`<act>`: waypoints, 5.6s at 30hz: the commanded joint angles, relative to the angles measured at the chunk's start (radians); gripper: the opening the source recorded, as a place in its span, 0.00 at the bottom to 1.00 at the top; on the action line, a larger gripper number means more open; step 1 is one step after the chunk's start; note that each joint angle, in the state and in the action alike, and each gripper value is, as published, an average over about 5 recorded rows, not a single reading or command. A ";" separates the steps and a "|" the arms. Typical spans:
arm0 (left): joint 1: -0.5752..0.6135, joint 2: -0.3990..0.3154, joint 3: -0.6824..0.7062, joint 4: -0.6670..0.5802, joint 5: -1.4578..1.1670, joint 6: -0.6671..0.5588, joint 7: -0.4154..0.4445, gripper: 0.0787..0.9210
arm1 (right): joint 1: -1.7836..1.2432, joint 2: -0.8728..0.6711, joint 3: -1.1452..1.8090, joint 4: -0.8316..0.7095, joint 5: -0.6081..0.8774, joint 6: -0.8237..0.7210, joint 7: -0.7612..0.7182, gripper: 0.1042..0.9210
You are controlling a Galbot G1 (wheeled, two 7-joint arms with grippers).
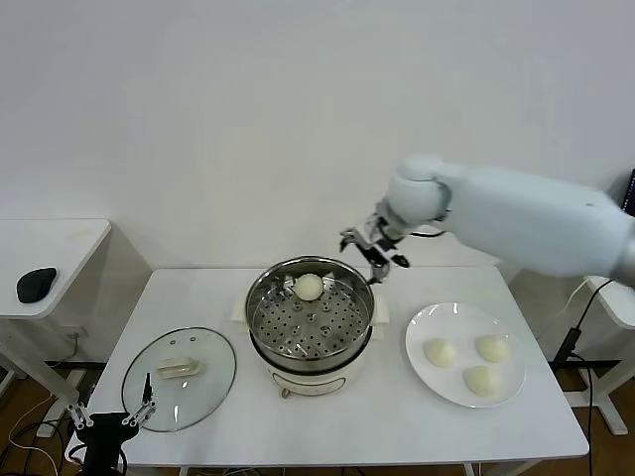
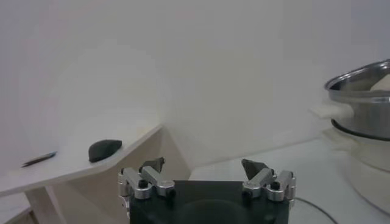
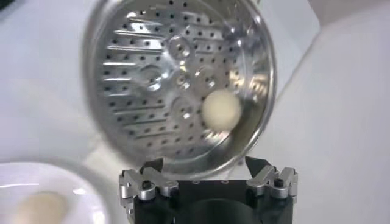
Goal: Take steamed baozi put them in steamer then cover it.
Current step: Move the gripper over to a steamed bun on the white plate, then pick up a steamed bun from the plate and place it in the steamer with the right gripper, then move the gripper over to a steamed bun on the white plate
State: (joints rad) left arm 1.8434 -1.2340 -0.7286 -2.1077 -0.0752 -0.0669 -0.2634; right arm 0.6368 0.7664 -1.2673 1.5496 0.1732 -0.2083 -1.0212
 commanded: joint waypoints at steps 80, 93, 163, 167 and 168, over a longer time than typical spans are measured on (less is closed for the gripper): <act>0.007 0.004 -0.016 0.005 -0.027 0.030 0.005 0.88 | -0.214 -0.208 0.205 -0.005 -0.055 -0.093 0.012 0.54; 0.005 0.018 -0.014 0.000 -0.033 0.027 0.005 0.88 | 0.134 0.121 -0.012 0.073 0.312 -0.395 0.131 0.55; -0.018 0.030 0.002 0.004 -0.021 0.027 0.012 0.88 | -0.202 -0.303 0.154 0.097 -0.101 -0.104 -0.195 0.88; -0.017 0.032 0.004 0.012 -0.021 0.027 0.012 0.88 | -0.335 -0.368 0.249 0.106 -0.171 -0.093 -0.185 0.88; -0.017 0.032 0.005 0.014 -0.020 0.027 0.012 0.88 | -0.380 -0.380 0.282 0.107 -0.189 -0.093 -0.178 0.88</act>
State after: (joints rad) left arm 1.8256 -1.2024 -0.7253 -2.0997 -0.0964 -0.0403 -0.2516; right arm 0.4663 0.6408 -1.1174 1.5857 0.1693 -0.3970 -1.1381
